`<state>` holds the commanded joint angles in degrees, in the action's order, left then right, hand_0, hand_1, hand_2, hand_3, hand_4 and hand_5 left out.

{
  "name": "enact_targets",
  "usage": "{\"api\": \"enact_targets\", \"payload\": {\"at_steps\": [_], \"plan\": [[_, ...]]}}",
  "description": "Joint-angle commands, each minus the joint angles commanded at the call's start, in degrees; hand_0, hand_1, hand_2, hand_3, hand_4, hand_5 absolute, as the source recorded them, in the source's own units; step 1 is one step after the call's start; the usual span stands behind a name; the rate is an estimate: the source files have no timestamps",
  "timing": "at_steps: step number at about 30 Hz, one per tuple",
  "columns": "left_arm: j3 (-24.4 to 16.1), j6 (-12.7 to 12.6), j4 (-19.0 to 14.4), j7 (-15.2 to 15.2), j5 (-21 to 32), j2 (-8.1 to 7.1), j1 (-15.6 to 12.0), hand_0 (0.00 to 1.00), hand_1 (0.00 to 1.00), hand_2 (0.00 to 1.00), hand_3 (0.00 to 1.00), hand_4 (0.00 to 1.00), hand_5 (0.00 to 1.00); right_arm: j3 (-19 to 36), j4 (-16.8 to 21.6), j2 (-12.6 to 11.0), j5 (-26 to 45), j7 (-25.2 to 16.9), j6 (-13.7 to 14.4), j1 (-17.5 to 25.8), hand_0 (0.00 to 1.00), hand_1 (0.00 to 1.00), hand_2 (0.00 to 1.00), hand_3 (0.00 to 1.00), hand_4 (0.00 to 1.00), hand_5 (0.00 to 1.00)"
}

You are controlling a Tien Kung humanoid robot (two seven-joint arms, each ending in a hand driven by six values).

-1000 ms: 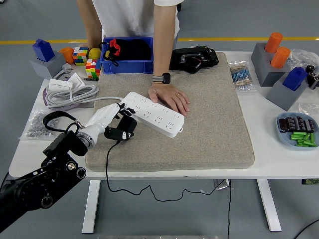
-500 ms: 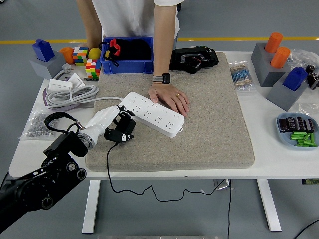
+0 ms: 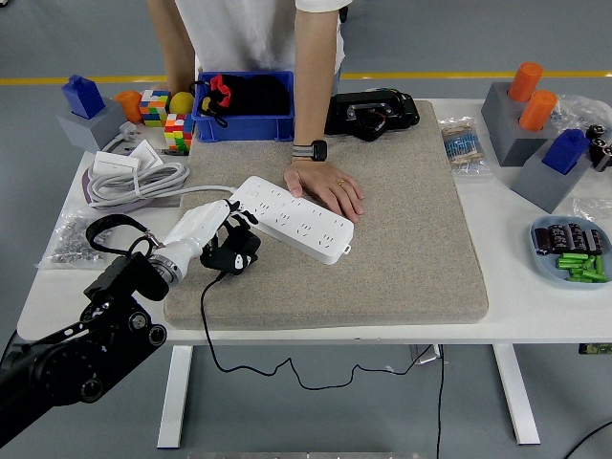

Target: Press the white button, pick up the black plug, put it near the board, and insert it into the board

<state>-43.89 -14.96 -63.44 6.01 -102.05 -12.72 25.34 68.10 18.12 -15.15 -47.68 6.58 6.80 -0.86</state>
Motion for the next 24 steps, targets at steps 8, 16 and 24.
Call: {"api": "enact_targets", "payload": {"at_steps": [8, 16, 24], "plan": [[0.37, 0.56, 0.52, 0.40, -1.07, 0.06, -0.06, 0.149, 0.216, 0.355, 0.540, 0.698, 0.002, -0.32, 0.05, -0.07, 0.06, -0.09, 0.03, -0.06, 0.600, 0.509, 0.513, 0.533, 0.653, 0.338], [0.34, -0.48, 0.14, -1.02, -1.12, 0.13, -0.22, 0.114, 0.199, 0.309, 0.479, 0.603, 0.002, -0.50, 0.00, -0.14, 0.18, -0.44, 0.28, 0.19, 0.600, 0.509, 0.513, 0.533, 0.651, 0.339], [-0.24, -2.03, -1.34, -2.85, -0.64, 0.17, 0.26, 0.097, 0.177, 0.292, 0.453, 0.534, 0.002, -0.40, 0.02, -0.07, 0.26, -0.71, 0.45, 0.27, 0.600, 0.506, 0.512, 0.532, 0.651, 0.339]]}}
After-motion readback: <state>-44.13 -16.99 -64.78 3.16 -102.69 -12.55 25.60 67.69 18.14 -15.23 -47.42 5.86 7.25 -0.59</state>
